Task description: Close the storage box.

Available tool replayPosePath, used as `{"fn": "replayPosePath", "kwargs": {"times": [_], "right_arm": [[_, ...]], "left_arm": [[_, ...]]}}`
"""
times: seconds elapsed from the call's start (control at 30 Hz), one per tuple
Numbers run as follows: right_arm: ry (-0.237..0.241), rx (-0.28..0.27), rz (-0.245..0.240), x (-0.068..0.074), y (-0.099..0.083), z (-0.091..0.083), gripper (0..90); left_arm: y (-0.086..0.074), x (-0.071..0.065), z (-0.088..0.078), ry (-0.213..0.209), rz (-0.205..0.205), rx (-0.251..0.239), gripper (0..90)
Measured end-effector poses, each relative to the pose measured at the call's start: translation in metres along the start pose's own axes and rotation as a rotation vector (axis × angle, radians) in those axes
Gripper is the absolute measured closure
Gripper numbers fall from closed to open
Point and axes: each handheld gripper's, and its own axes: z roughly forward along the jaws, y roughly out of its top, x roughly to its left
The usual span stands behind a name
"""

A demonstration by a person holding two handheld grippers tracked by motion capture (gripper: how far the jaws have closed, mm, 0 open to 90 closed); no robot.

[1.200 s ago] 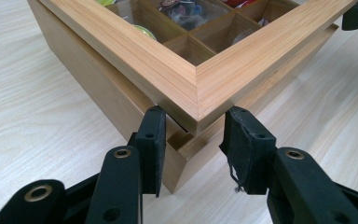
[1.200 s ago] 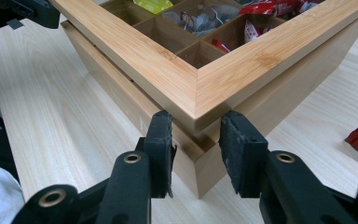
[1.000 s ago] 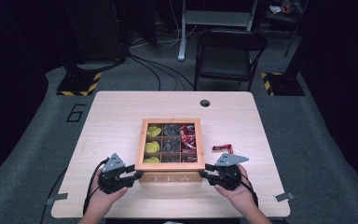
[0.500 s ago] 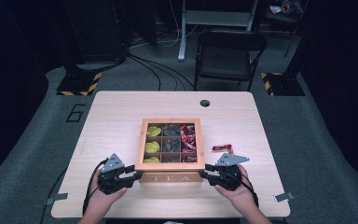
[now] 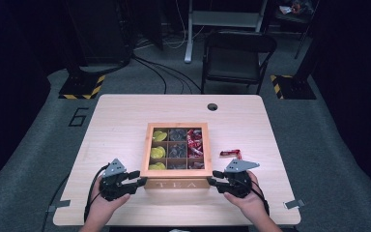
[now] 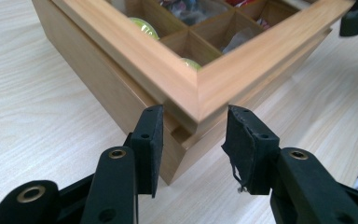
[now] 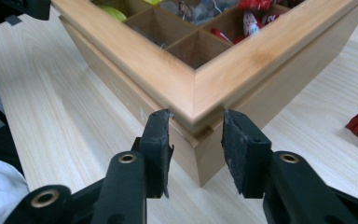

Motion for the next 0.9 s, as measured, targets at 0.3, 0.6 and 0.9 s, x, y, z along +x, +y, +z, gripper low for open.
{"fn": "replayPosePath", "kwargs": {"times": [0.3,0.6,0.9], "right_arm": [[-0.001,-0.059,0.017,-0.003,0.003,-0.009,63.1],[-0.010,-0.070,0.026,-0.009,0.006,-0.010,57.6],[-0.049,-0.085,0.044,-0.020,0.011,-0.016,55.0]], "left_arm": [[0.003,0.002,-0.001,0.012,-0.008,0.006,56.7],[0.009,0.010,-0.006,0.042,-0.016,-0.014,52.3],[0.016,0.024,-0.008,0.088,-0.038,-0.020,50.7]]}}
